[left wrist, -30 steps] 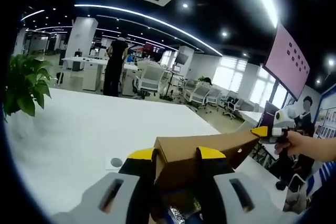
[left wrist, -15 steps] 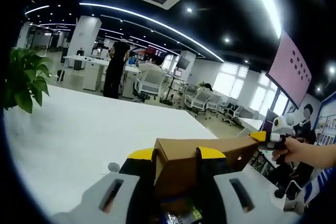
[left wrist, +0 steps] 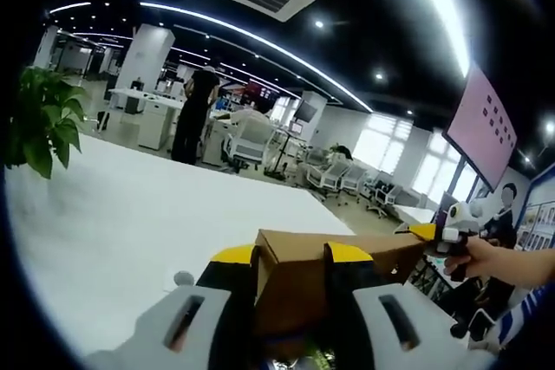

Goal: Operate the shoe box by opening the lid, removing the specified soft item, and placing it in the target area until the item is outside and the box remains undamaged.

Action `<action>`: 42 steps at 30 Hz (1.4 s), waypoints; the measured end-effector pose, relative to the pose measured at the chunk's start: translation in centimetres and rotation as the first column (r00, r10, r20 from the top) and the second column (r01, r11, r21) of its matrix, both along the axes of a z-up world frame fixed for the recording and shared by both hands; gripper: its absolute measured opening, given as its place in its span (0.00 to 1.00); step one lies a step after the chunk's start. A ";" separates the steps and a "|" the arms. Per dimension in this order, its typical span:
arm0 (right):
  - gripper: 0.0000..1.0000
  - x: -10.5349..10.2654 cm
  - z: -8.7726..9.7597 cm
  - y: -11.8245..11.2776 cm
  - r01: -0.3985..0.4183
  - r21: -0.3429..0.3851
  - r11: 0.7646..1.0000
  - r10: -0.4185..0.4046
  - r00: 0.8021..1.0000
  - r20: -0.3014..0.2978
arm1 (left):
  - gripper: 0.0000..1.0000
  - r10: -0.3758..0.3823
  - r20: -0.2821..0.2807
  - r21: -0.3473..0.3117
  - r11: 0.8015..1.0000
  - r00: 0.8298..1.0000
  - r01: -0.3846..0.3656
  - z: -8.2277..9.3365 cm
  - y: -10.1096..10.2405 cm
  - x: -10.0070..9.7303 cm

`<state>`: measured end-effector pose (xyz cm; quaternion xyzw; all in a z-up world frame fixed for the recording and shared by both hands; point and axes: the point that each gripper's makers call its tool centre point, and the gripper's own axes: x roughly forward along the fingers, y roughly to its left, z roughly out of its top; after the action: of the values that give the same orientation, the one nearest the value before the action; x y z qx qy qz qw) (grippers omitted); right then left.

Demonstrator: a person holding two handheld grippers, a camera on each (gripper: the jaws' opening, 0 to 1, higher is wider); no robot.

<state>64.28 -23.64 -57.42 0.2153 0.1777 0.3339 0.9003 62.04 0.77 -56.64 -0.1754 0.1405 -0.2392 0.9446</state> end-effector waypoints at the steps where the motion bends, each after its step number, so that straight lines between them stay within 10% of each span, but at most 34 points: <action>1: 0.35 0.2 0.0 -0.1 0.003 -0.002 1.000 -0.003 1.000 0.002 | 0.29 0.001 0.007 0.004 1.000 1.000 -0.001 0.1 -0.1 0.1; 42: 0.39 0.4 0.4 -1.8 0.051 -0.108 0.993 -0.044 0.997 0.068 | 0.33 -0.021 0.083 0.081 0.997 0.996 0.014 0.4 -0.7 1.8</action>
<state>64.69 -25.43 -57.05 0.1589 0.1609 0.3091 0.9237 63.80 0.02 -56.25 -0.1259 0.1116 -0.2489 0.9538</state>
